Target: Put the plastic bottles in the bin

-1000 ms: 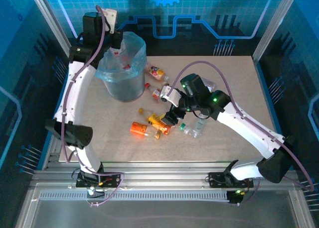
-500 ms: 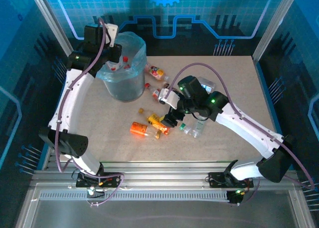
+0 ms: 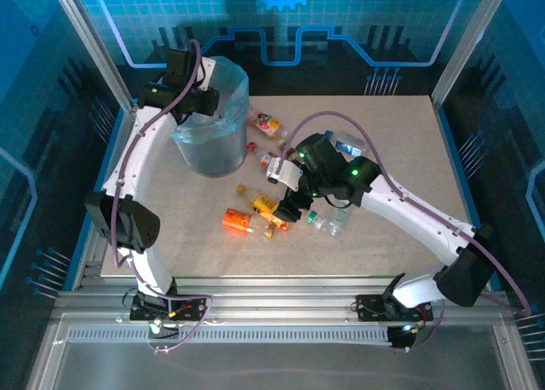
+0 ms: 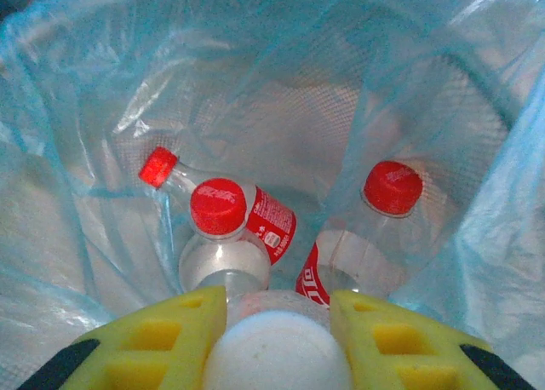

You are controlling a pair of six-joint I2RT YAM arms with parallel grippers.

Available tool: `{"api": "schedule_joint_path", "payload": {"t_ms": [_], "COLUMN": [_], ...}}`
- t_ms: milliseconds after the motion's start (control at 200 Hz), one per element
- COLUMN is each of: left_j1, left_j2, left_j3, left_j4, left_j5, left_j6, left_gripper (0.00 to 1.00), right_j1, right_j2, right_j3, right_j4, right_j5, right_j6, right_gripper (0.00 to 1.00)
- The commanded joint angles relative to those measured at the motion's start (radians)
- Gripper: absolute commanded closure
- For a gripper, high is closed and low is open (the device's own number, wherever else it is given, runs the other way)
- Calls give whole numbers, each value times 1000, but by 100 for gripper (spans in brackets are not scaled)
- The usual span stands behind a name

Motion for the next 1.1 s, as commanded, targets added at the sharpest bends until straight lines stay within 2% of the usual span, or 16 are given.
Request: {"api": "schedule_joint_path", "payload": {"t_ms": [0,255,575,680,770,840,1095], "left_j1": [19,66,90,96,96,96,96], "left_j2": [16,40,64,67,51,35,-69], "left_j3": [-54,-143,-181,-156,-130,-99,8], "left_j4": [-9,39,71,55,51,42,18], "left_j5": [34,56,104,122,131,142,191], "left_j6": [-32,-63,-69,-73,-82,-89,-127], "left_gripper": [100,99,91,81,58,47,30], "right_j1": [13,14,14,17,18,19,20], "right_j2": [3,26,57,60,51,42,9], "right_j3": [-2,0,32,46,54,63,84], "right_j4": [-22,-26,-37,-45,-43,-40,-42], "right_j5": [12,14,9,12,12,9,20], "right_j6": [-18,-28,-28,-24,-18,-14,-2], "right_gripper": [9,8,8,9,9,9,9]}}
